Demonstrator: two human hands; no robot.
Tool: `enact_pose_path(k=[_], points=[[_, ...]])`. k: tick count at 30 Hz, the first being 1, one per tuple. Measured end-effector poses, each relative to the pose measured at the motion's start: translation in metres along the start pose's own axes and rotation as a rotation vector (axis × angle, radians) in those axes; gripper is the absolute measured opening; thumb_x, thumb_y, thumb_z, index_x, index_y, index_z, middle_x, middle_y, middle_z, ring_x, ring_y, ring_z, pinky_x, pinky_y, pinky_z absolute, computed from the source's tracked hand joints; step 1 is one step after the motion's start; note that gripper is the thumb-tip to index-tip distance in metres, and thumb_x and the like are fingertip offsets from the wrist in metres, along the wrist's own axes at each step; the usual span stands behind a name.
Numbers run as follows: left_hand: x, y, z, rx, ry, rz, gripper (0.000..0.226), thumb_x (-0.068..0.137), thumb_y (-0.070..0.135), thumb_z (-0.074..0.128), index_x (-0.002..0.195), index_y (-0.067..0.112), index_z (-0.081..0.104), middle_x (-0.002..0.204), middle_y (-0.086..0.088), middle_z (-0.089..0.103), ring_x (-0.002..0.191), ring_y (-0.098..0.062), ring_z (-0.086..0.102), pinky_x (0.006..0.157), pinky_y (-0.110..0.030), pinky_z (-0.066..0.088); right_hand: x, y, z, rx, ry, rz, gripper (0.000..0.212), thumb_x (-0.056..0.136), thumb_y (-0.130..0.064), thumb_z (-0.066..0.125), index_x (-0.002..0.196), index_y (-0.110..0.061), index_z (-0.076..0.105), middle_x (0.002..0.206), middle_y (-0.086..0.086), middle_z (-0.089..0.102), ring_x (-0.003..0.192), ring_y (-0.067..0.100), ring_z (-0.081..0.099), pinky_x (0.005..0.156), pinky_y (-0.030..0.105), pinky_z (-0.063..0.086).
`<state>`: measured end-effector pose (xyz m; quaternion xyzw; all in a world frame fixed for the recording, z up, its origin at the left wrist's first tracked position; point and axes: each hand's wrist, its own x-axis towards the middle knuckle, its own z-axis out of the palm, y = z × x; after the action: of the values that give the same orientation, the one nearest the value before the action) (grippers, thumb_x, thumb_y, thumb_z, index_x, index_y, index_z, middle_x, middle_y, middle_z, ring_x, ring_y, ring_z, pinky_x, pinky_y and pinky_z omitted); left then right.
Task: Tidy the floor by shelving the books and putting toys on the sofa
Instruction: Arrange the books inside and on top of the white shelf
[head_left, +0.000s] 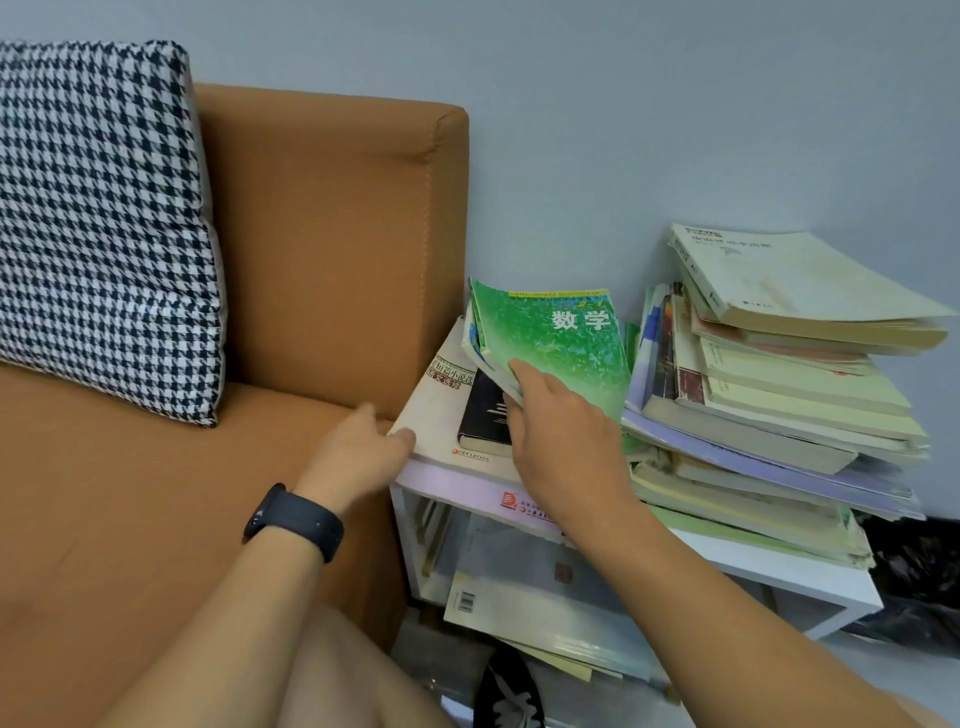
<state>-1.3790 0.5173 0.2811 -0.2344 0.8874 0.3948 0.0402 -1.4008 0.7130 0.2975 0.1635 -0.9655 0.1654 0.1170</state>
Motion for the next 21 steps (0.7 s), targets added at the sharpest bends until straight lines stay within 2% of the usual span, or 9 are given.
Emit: enact_pose_path(k=[1,3,5,8,10,12,14,19,21], points=[[0.002,-0.005,0.003,0.084,-0.082,-0.001,0.03,0.096,0.039,0.052,0.104,0.012,0.064,0.1,-0.006,0.065,0.084,-0.02,0.059,0.068,-0.029,0.044,0.0,0.0,-0.001,0.014,0.011,0.003,0.041,0.106,-0.034,0.04,0.146,-0.026,0.039,0.126,0.0,0.06,0.1,0.032,0.061,0.07,0.04,0.041],[0.0,-0.006,0.007,0.188,-0.047,0.065,0.033,0.098,0.04,0.054,0.084,0.011,0.064,0.077,-0.003,0.062,0.068,-0.018,0.055,0.054,-0.029,0.035,0.001,0.001,-0.002,0.03,0.025,0.004,0.039,0.106,-0.036,0.039,0.144,-0.027,0.041,0.123,-0.001,0.062,0.098,0.032,0.061,0.069,0.039,0.041],[-0.006,-0.002,0.006,0.152,0.059,0.196,0.024,0.098,0.04,0.056,0.092,0.02,0.066,0.08,0.002,0.063,0.074,-0.016,0.059,0.057,-0.03,0.039,0.002,0.002,-0.004,0.034,0.021,0.009,0.037,0.106,-0.037,0.038,0.142,-0.027,0.042,0.122,-0.001,0.062,0.097,0.032,0.061,0.068,0.039,0.04],[-0.018,0.007,0.016,0.076,0.065,0.361,0.013,0.1,0.037,0.053,0.107,0.029,0.061,0.098,0.004,0.059,0.093,-0.02,0.056,0.075,-0.037,0.046,0.002,0.001,-0.004,0.049,0.03,0.022,0.037,0.106,-0.037,0.037,0.141,-0.027,0.043,0.121,0.0,0.062,0.098,0.033,0.062,0.071,0.041,0.045],[-0.028,0.012,0.025,0.107,0.084,0.406,0.009,0.1,0.033,0.049,0.098,0.027,0.054,0.092,0.004,0.054,0.09,-0.022,0.053,0.077,-0.041,0.047,0.002,0.001,-0.004,0.06,0.047,0.037,0.038,0.106,-0.038,0.037,0.142,-0.028,0.043,0.122,0.0,0.063,0.099,0.034,0.063,0.073,0.041,0.046],[-0.033,0.019,0.03,0.038,0.101,0.397,0.015,0.097,0.026,0.049,0.084,0.021,0.044,0.076,0.003,0.051,0.072,-0.021,0.048,0.065,-0.039,0.042,0.002,0.002,-0.003,0.068,0.061,0.046,0.038,0.106,-0.038,0.038,0.142,-0.028,0.044,0.122,0.0,0.065,0.099,0.034,0.063,0.073,0.041,0.046],[-0.034,0.024,0.03,0.03,0.088,0.365,0.018,0.095,0.022,0.05,0.082,0.017,0.038,0.069,0.001,0.05,0.064,-0.019,0.045,0.064,-0.037,0.035,0.001,0.001,-0.004,0.084,0.083,0.042,0.037,0.106,-0.039,0.038,0.141,-0.028,0.045,0.119,0.0,0.067,0.098,0.034,0.064,0.072,0.041,0.046],[-0.026,0.02,0.023,-0.088,-0.109,0.314,0.011,0.09,0.03,0.055,0.091,0.021,0.05,0.072,0.006,0.054,0.07,-0.021,0.049,0.073,-0.045,0.046,0.003,-0.004,-0.009,0.089,0.192,0.023,0.035,0.106,-0.039,0.04,0.138,-0.028,0.048,0.108,0.001,0.072,0.09,0.037,0.066,0.063,0.039,0.041],[-0.026,0.02,0.024,-0.078,-0.153,0.312,0.012,0.093,0.031,0.053,0.087,0.027,0.044,0.073,0.007,0.05,0.074,-0.022,0.047,0.071,-0.042,0.04,0.003,-0.009,-0.01,0.064,0.199,0.003,0.035,0.106,-0.039,0.04,0.138,-0.028,0.049,0.106,0.001,0.072,0.087,0.037,0.066,0.062,0.039,0.042]])
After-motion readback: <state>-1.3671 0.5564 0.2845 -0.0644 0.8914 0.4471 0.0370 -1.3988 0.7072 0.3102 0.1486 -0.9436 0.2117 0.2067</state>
